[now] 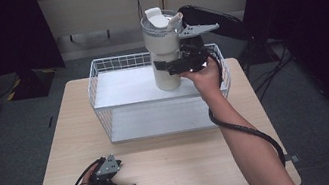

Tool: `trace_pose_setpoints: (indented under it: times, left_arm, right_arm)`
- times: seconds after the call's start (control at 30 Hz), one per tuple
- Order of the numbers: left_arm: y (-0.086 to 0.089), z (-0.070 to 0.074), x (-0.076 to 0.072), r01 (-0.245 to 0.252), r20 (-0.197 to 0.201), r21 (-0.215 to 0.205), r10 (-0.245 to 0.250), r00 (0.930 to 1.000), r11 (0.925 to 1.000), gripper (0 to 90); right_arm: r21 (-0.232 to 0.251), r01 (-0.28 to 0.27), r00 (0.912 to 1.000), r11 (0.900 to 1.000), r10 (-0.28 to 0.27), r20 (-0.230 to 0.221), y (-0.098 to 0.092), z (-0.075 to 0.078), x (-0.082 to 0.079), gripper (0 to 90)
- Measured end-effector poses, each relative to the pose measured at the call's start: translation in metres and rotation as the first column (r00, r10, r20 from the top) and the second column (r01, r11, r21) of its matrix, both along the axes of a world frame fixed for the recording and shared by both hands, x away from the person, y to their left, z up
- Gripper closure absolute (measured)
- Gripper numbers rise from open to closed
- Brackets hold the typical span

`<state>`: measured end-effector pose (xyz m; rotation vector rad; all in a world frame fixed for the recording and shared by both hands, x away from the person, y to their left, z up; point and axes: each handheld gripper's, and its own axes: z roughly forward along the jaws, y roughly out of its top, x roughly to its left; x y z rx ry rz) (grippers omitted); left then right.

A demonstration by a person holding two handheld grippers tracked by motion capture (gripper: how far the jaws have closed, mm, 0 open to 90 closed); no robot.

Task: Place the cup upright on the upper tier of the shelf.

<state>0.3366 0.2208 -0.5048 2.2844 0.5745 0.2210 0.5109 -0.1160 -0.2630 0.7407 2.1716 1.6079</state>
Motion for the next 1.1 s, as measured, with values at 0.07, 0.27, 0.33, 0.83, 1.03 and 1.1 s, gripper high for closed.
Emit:
trace_pose_setpoints:
  times: [0.07,0.27,0.33,0.83,1.03,1.1]
  left_arm:
    - [0.0,0.0,0.0,0.0,0.0,0.0,0.0,1.0,1.0,0.0]
    - [0.0,0.0,0.0,0.0,0.0,0.0,0.0,1.0,1.0,0.0]
    - [0.0,0.0,0.0,0.0,0.0,0.0,0.0,1.0,1.0,0.0]
    - [0.0,0.0,0.0,0.0,0.0,0.0,0.0,1.0,1.0,0.0]
    - [0.0,0.0,0.0,0.0,0.0,0.0,0.0,1.0,1.0,0.0]
    - [0.0,0.0,0.0,0.0,0.0,0.0,0.0,1.0,1.0,0.0]
  right_arm:
    - [0.006,-0.004,1.0,1.0,0.004,0.003,-0.001,-0.001,0.0,10.0]
    - [0.005,-0.012,0.9999,1.0,0.012,0.009,-0.003,-0.002,-0.001,10.0]
    - [0.004,-0.012,0.9999,1.0,0.012,0.01,-0.004,-0.003,-0.001,10.0]
    - [-0.003,-0.007,0.9994,1.0,0.007,0.035,-0.006,-0.012,-0.004,9.2]
    - [-0.003,-0.008,0.9999,1.0,0.008,0.009,-0.008,-0.015,-0.004,9.0]
    - [0.002,-0.01,0.9999,1.0,0.01,-0.006,-0.008,-0.017,-0.004,9.0]
